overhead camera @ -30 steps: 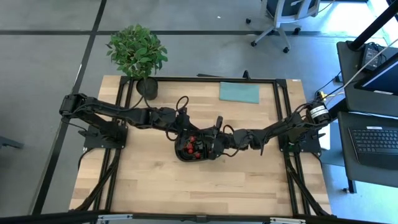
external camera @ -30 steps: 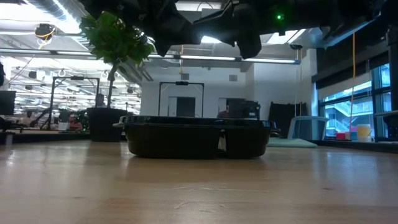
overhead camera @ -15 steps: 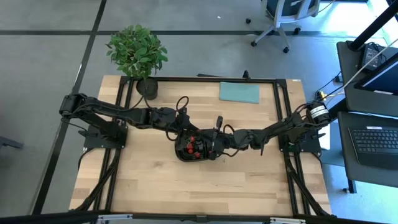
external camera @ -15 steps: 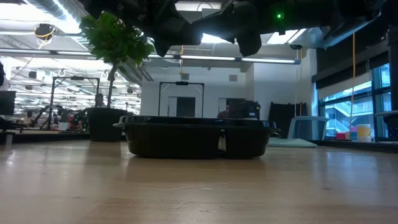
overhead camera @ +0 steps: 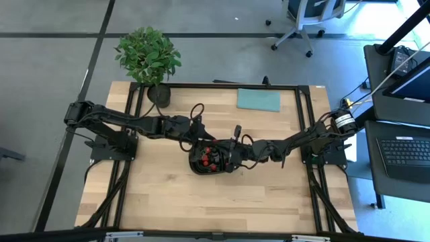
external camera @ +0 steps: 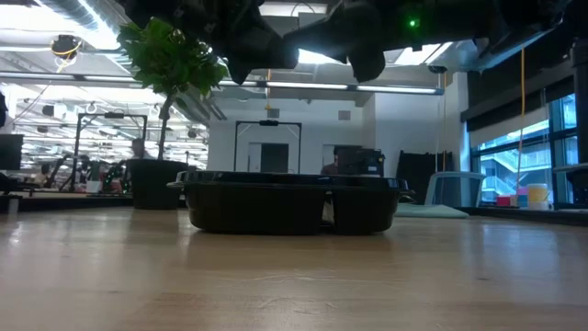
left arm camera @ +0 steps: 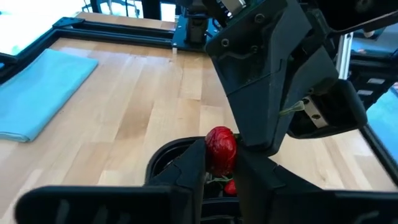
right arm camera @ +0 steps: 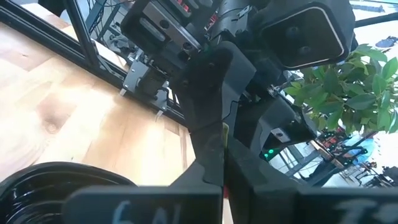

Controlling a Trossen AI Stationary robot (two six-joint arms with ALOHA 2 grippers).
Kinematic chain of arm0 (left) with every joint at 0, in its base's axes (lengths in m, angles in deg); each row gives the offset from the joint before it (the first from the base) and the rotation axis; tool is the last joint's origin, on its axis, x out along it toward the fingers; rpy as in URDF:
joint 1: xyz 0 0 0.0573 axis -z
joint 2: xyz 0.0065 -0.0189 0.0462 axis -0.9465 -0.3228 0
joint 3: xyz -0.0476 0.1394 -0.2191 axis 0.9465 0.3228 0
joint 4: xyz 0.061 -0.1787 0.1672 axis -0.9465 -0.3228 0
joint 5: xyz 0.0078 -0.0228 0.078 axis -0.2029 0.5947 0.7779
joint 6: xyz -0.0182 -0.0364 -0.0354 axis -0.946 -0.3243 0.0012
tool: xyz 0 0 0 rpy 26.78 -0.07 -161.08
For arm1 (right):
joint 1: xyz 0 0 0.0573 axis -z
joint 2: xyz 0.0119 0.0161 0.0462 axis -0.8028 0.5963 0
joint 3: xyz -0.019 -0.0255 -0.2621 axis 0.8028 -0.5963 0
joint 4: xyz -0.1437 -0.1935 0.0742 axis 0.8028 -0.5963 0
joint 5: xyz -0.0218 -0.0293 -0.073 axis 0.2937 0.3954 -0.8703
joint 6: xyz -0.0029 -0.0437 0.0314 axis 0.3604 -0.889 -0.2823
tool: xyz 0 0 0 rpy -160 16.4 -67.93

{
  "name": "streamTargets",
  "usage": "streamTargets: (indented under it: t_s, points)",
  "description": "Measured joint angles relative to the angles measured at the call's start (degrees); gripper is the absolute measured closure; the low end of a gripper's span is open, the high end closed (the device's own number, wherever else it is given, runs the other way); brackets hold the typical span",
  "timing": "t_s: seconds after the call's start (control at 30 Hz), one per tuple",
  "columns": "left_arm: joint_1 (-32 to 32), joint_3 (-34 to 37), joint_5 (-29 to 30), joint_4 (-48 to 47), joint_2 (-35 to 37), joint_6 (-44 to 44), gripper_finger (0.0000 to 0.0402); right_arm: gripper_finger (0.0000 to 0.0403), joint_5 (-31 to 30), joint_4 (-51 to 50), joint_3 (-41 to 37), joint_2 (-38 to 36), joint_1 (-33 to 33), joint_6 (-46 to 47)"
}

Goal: Pick and placing Produce into tupperware
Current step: Put the red cherry into the right section of the black bin

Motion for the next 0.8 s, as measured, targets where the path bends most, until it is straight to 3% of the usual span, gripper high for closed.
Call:
streamTargets:
  t_s: [0.3,0.4,0.57,0.8]
  points:
    - [0.0,0.0,0.5,-2.7,0.0,0.6,0.0226,0.0401,-0.1,-2.3,0.0,0.0,0.0,2.4]
    - [0.1,0.0,-1.0,-7.1,0.2,0.4,0.0198,0.0401,-2.9,-5.4,0.0,0.0,0.1,4.8]
    - [0.0,0.0,1.1,-17.1,1.0,-1.2,0.0187,0.0401,-6.8,-12.5,0.0,0.0,0.0,11.3]
    - [0.0,0.0,12.9,-29.3,1.0,-7.9,0.0186,0.0402,-6.2,-26.8,0.0,0.0,0.1,27.1]
